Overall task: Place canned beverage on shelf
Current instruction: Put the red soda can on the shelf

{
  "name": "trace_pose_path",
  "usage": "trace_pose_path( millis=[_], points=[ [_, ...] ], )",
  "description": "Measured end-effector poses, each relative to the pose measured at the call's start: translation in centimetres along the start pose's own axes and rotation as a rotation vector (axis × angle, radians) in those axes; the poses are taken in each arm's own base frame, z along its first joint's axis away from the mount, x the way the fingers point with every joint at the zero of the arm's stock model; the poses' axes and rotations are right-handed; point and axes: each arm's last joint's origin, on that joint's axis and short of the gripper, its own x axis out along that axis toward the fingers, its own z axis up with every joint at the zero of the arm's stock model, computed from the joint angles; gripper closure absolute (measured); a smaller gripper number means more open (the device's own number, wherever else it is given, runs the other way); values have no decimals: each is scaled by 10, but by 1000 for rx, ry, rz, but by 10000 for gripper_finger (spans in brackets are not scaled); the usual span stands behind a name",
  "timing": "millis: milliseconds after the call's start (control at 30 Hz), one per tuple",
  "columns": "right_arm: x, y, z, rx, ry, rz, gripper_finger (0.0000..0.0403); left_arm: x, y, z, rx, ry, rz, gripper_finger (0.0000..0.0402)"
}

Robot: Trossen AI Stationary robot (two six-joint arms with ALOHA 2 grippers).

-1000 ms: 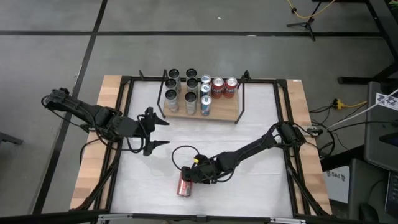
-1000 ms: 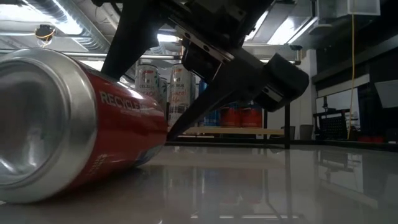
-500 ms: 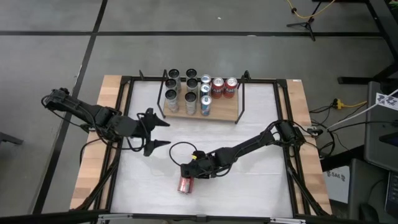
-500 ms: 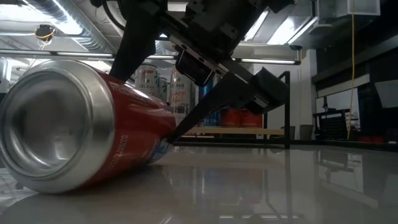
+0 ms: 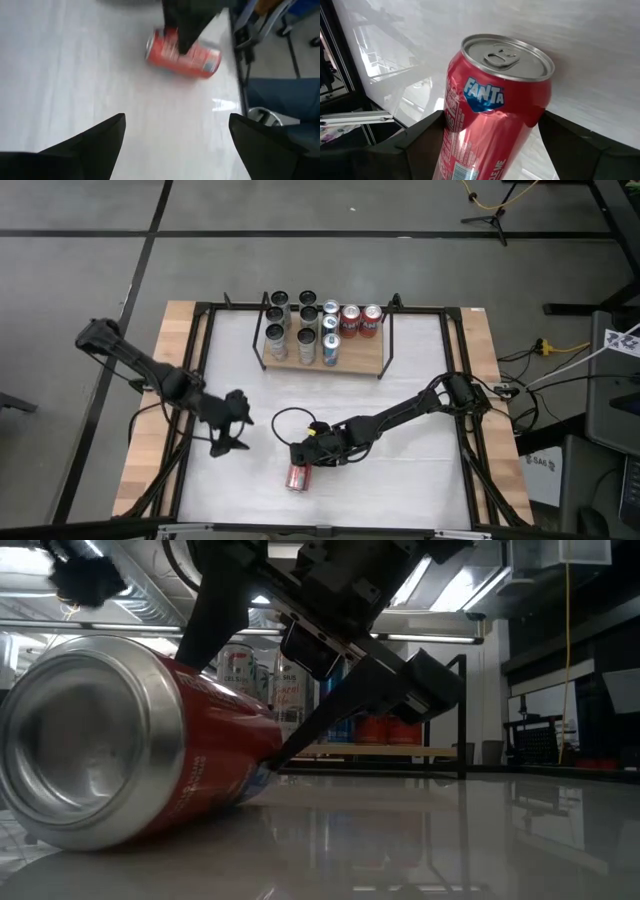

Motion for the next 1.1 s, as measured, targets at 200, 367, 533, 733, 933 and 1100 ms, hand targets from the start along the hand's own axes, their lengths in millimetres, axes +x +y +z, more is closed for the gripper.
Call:
trace_pose_path(
  millis=[200, 367, 533, 733, 933, 1100],
  points=[
    [0, 0, 0, 0, 1, 5, 95, 36, -5, -28, -58, -49, -14, 52],
    [0, 1, 0, -1, 2, 7, 95, 67, -6, -45, -94, -163, 11, 52],
    [0, 1, 0, -1, 2, 9, 95, 95, -8, -53, -111, -246, 74, 52],
    [0, 1, 0, -1, 2, 10, 95, 127, -10, -59, -106, -236, 84, 52],
    [1, 1, 0, -1, 4, 17, 95, 149, -9, -66, -103, -231, 89, 52],
    [1, 2, 0, -1, 5, 22, 95, 165, -10, -69, -115, -258, 67, 52]
  ],
)
